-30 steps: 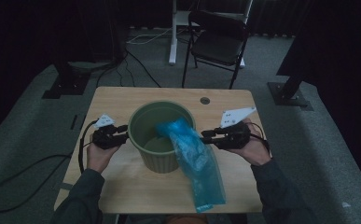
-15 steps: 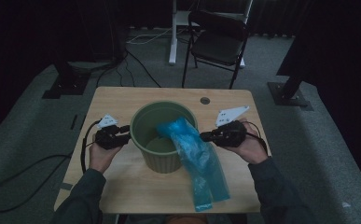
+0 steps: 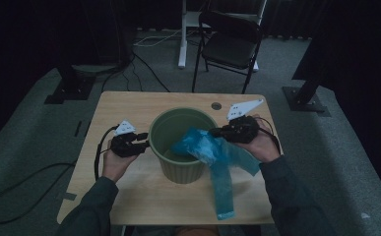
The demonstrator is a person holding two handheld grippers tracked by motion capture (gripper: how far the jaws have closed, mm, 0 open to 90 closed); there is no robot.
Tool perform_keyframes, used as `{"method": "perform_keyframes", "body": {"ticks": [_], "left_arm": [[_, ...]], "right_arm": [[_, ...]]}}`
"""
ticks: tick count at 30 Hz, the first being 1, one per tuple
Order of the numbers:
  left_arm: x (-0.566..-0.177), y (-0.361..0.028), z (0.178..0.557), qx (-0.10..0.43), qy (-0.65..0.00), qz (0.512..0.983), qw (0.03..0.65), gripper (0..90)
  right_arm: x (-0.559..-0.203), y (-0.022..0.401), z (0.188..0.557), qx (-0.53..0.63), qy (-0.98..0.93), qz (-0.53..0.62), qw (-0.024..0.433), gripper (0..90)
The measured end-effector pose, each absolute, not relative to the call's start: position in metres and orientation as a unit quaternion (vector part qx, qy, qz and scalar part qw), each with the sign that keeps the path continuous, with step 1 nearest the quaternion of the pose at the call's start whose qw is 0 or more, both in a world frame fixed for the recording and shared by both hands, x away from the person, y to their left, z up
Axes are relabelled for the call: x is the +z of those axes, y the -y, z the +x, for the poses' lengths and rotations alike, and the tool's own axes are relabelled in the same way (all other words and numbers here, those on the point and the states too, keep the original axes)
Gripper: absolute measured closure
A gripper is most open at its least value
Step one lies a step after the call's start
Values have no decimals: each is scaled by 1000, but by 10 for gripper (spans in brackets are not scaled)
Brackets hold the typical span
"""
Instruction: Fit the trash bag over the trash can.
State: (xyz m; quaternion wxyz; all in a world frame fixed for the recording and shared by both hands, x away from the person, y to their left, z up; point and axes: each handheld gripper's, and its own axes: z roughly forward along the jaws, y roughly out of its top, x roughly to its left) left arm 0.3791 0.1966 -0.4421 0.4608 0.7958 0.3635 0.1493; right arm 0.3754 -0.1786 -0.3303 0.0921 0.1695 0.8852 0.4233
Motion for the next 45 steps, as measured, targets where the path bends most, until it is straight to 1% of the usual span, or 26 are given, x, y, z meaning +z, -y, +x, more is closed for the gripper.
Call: {"method": "perform_keyframes", "body": {"ticks": [5,13,19,20,23,24,25,26,31,34,39,40,43,45], "left_arm": [[-438,-196,380,151,-361,794,465,561],[-422,-213,376,170,-369,779,477,561],[-403,-223,372,188,-365,768,492,562],[-394,-223,371,192,-359,767,496,562],[-385,-223,371,190,-352,764,506,561],[-376,-220,372,187,-343,766,510,561],[-376,-220,372,187,-343,766,510,562],[-369,-214,373,178,-330,776,508,561],[-359,-199,375,170,-299,793,503,561],[-350,-180,377,158,-272,806,500,562],[-346,-162,378,151,-251,819,494,588],[-344,-153,380,149,-239,826,487,588],[-343,-144,382,144,-225,834,482,587],[-342,-138,383,142,-217,839,479,568]], "right_arm": [[-325,169,383,423,-885,168,100,900],[-315,163,398,427,-881,176,107,900],[-316,158,405,423,-882,178,108,900],[-316,158,406,423,-882,179,108,900],[-316,156,407,424,-882,180,105,900],[-316,154,407,426,-881,174,105,900],[-316,154,407,426,-881,174,105,900],[-315,152,408,427,-882,172,104,900],[-311,146,408,427,-883,164,106,900],[-310,140,408,425,-884,162,105,900],[-309,136,408,429,-883,157,103,900],[-309,133,407,430,-884,154,100,900],[-308,131,407,433,-884,148,98,900],[-308,129,406,433,-884,146,96,900]]}}
